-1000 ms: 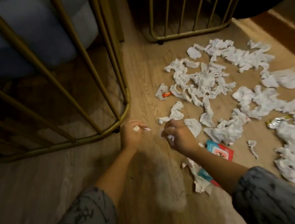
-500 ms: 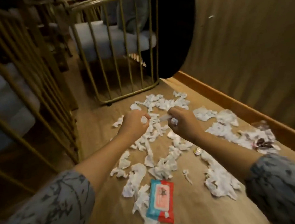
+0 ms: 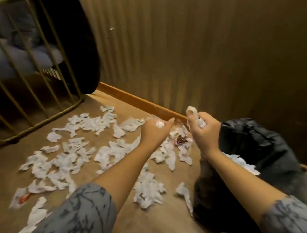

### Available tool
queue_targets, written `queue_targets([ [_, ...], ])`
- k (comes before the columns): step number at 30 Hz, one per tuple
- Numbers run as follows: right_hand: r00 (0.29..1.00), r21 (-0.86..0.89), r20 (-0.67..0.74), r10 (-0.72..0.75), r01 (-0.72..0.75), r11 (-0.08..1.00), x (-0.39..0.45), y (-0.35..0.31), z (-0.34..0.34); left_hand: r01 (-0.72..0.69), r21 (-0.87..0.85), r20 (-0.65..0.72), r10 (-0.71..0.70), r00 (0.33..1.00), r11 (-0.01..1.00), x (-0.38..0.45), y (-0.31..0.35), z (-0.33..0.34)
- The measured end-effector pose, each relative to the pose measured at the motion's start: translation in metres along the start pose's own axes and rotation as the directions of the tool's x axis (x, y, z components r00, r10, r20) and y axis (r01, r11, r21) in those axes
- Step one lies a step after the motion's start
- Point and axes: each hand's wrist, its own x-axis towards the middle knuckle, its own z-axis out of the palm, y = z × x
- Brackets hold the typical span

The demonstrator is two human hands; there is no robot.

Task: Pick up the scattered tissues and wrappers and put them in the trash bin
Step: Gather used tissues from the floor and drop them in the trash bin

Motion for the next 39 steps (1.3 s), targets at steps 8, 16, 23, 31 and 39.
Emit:
queue_targets([
  [8,0.859,-0.026,-0.368,0.357,-0.393,0.919,-0.01,0.059,-0.088,0.385,-0.471,0.288,-0.273,0.918,0.794,-0.012,0.056,0.124],
  [16,0.792,-0.224,-0.326,0.516,-0.595,0.772,-0.027,0.09,-0.13,0.227,-0.448,0.329,-0.077,0.941,0.865,-0.01,0.04,0.154],
  [23,0.926,-0.152,-0.225,0.303,-0.341,0.928,-0.036,0.047,-0.071,0.0,-0.237,0.247,0.06,0.967,0.972,0.027,-0.026,0.079],
  [31,0.894,-0.133,0.385,0.228,-0.191,0.973,-0.076,0.035,0.066,0.121,-0.163,0.184,-0.091,0.979,0.979,0.029,-0.166,-0.009],
  [39,0.506,-0.776,0.484,0.714,-0.128,0.617,-0.203,0.148,0.073,0.479,0.34,-0.204,-0.434,0.877,0.809,-0.028,-0.344,-0.045],
])
